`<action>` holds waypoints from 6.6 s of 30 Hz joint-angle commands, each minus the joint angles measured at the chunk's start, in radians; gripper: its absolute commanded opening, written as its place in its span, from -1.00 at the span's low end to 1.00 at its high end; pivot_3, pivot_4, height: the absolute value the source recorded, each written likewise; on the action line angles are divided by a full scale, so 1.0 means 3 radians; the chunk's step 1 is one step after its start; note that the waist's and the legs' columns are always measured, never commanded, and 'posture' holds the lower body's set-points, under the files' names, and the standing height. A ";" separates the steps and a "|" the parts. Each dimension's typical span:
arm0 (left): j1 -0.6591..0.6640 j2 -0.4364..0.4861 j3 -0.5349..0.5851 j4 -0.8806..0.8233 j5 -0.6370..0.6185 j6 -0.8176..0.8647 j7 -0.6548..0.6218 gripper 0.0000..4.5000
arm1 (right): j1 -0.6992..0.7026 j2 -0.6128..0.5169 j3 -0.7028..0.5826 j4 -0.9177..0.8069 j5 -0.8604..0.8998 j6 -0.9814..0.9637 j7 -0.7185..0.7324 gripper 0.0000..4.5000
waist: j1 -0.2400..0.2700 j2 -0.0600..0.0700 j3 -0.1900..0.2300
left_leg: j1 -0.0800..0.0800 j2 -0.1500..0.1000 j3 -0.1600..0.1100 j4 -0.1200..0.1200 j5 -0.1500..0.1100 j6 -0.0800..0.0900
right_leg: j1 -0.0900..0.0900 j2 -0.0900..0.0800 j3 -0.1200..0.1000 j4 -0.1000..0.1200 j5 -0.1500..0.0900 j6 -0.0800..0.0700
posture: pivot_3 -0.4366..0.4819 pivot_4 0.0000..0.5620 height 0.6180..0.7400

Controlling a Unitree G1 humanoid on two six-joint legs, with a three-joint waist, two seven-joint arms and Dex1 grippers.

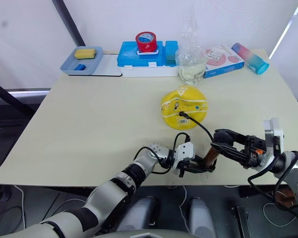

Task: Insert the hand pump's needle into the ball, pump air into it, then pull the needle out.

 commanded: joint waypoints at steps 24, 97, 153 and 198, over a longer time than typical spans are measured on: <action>0.0045 0.0016 -0.0089 0.0285 0.0228 -0.0176 0.0066 -0.51 | -0.0636 -0.1075 -0.0803 -0.0003 0.1011 0.0986 -0.0022 -0.13 | 0.0006 -0.0006 -0.0002 | -0.0005 -0.0001 0.0002 0.0001 -0.0004 0.0006 | 0.0000 -0.0004 -0.0001 -0.0003 0.0008 -0.0013 | -0.05 -0.47 0.99; -0.0067 -0.0284 -0.0115 0.0615 0.0436 -0.0219 0.0253 -0.51 | -0.0286 -0.0052 -0.0025 0.0181 -0.0441 -0.0355 0.0083 -0.13 | 0.0001 -0.0053 -0.0070 | 0.0004 0.0001 -0.0015 0.0022 -0.0006 0.0006 | 0.0023 -0.0005 -0.0022 -0.0006 0.0003 0.0009 | -0.05 -0.47 0.99; -0.0111 -0.0376 -0.0123 0.0630 0.0604 -0.0234 0.0371 -0.51 | 0.0134 -0.0230 -0.0377 -0.0008 -0.0006 -0.0368 -0.0195 -0.13 | 0.0087 -0.0033 -0.0067 | 0.0005 -0.0013 -0.0022 0.0025 -0.0013 0.0017 | 0.0037 -0.0018 -0.0026 -0.0016 -0.0003 0.0018 | -0.05 -0.47 0.99; -0.0123 -0.0278 -0.0376 0.0708 0.0783 -0.0410 0.0668 -0.51 | 0.0447 -0.0269 0.0309 -0.0051 -0.0768 -0.0182 -0.0378 -0.14 | 0.0090 -0.0067 -0.0085 | 0.0002 -0.0012 -0.0023 0.0039 -0.0027 0.0008 | 0.0047 -0.0028 -0.0038 -0.0028 -0.0002 0.0020 | -0.05 -0.47 0.99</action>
